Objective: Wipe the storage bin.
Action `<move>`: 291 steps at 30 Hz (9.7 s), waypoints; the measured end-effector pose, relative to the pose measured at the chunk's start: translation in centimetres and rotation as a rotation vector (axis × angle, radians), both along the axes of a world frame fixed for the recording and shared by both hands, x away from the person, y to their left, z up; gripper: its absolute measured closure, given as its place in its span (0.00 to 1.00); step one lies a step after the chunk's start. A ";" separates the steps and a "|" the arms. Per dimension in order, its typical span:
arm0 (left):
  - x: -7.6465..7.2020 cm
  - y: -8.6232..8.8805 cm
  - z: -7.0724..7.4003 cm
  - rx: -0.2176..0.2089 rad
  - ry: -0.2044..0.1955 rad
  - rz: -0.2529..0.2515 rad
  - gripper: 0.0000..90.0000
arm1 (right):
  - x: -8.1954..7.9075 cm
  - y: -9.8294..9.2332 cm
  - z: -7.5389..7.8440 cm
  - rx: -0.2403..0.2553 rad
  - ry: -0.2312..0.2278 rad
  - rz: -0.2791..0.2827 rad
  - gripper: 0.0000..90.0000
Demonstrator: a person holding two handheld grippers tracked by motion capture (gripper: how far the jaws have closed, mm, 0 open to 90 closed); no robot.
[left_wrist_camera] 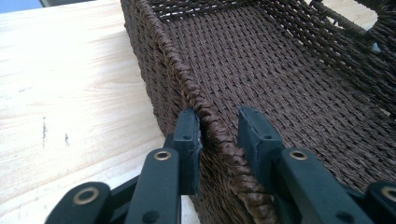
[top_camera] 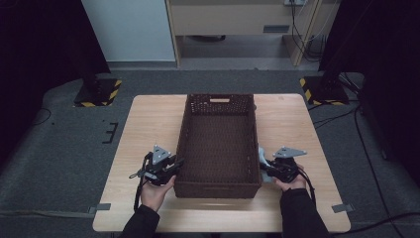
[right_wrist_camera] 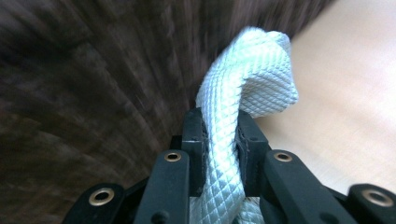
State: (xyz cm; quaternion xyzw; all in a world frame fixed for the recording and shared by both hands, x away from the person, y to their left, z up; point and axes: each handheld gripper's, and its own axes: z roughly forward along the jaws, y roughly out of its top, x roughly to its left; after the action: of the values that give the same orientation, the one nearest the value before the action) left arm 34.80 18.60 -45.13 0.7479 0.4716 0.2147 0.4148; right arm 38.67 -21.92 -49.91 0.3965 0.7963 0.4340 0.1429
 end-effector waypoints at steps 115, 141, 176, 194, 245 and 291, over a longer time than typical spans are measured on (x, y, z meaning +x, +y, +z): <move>1.3 0.2 -0.3 -0.007 0.021 0.002 0.72 | -8.3 -1.1 3.6 0.140 -0.152 0.070 0.86; 1.4 0.4 -0.4 -0.027 0.026 -0.002 0.69 | -7.4 1.6 -0.8 -0.097 0.116 0.066 0.86; 1.3 0.3 -0.5 -0.016 0.011 -0.010 0.70 | -4.0 -9.4 -0.8 -0.112 0.087 -0.369 0.82; 1.2 0.2 -0.4 -0.013 0.002 -0.022 0.76 | -3.8 -9.0 0.7 -0.093 -0.022 -0.413 0.53; 1.3 0.5 -0.1 0.005 0.002 -0.056 0.75 | 2.4 3.5 5.1 -0.010 -0.102 -0.109 0.58; 0.2 3.7 0.7 -0.043 -0.018 0.032 0.86 | 0.1 4.0 5.9 0.029 -0.082 -0.105 0.66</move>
State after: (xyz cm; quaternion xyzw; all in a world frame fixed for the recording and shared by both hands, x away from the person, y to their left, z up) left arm 35.04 22.29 -44.48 0.7293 0.4843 0.2178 0.4315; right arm 38.74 -17.97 -44.00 0.4218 0.7614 0.4534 0.1920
